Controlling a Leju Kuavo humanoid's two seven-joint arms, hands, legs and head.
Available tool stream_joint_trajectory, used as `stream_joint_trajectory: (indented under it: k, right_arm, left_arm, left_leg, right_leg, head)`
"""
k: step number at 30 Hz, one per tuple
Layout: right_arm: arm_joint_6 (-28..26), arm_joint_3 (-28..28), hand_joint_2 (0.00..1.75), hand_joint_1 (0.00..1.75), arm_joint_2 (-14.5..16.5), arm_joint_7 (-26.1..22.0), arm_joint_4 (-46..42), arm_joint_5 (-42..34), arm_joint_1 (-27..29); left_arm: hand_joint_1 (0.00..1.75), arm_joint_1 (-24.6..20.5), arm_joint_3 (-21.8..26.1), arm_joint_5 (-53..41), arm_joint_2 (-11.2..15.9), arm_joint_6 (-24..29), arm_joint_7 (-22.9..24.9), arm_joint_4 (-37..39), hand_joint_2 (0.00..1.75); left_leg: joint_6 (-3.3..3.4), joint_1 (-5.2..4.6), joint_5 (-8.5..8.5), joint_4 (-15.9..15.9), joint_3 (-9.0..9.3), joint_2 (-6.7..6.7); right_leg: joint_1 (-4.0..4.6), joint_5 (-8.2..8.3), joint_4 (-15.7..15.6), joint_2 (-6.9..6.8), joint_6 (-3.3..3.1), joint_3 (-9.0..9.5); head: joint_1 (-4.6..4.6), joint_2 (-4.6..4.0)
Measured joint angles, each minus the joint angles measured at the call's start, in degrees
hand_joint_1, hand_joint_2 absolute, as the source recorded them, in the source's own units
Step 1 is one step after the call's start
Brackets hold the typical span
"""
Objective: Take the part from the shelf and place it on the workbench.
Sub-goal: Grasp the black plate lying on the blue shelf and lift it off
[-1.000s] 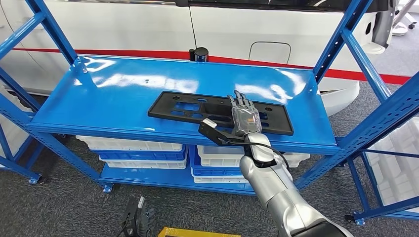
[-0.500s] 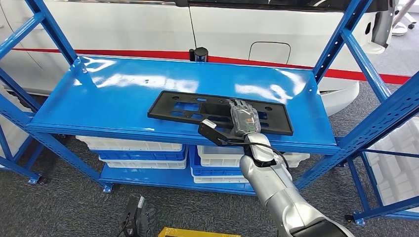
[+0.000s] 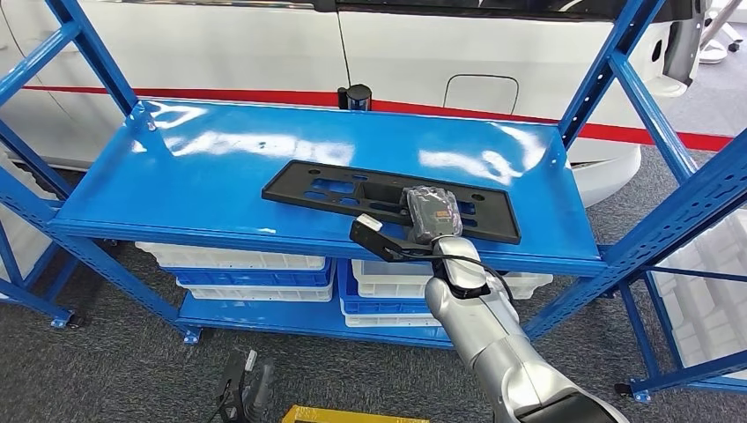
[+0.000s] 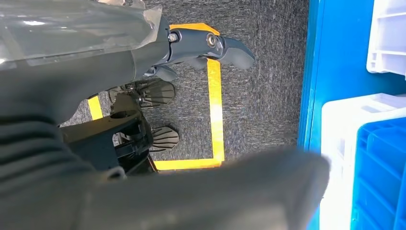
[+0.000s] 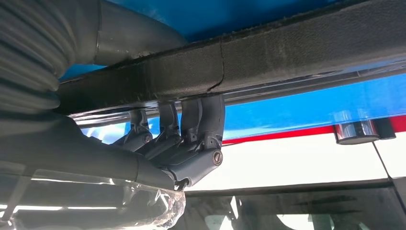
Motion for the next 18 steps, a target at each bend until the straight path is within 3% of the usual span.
stream_joint_trajectory:
  k: [11, 18]
  right_arm:
    - [-2.4, -0.1, 1.75, 1.75, 0.3, -1.1, -1.2, 1.1, 0.7]
    - [-6.5, -0.1, 1.75, 1.75, 0.1, -3.3, -9.4, 1.3, 3.0]
  left_arm:
    - [0.00, -0.2, 0.0, 0.2, 0.0, 0.7, 0.2, 0.0, 1.75]
    - [0.00, -0.1, 0.0, 0.2, 0.0, 1.0, 0.3, 0.0, 1.75]
  left_leg:
    - [0.00, 0.00, 0.00, 0.0, -0.01, 0.00]
    - [0.00, 0.00, 0.00, 0.0, -0.05, 0.00]
  right_leg:
    - [0.01, 0.00, 0.0, 0.00, 0.00, -0.01]
    - [0.01, 0.00, 0.0, 0.00, 0.00, -0.05]
  head:
    - [0.00, 0.00]
    - [0.00, 0.00]
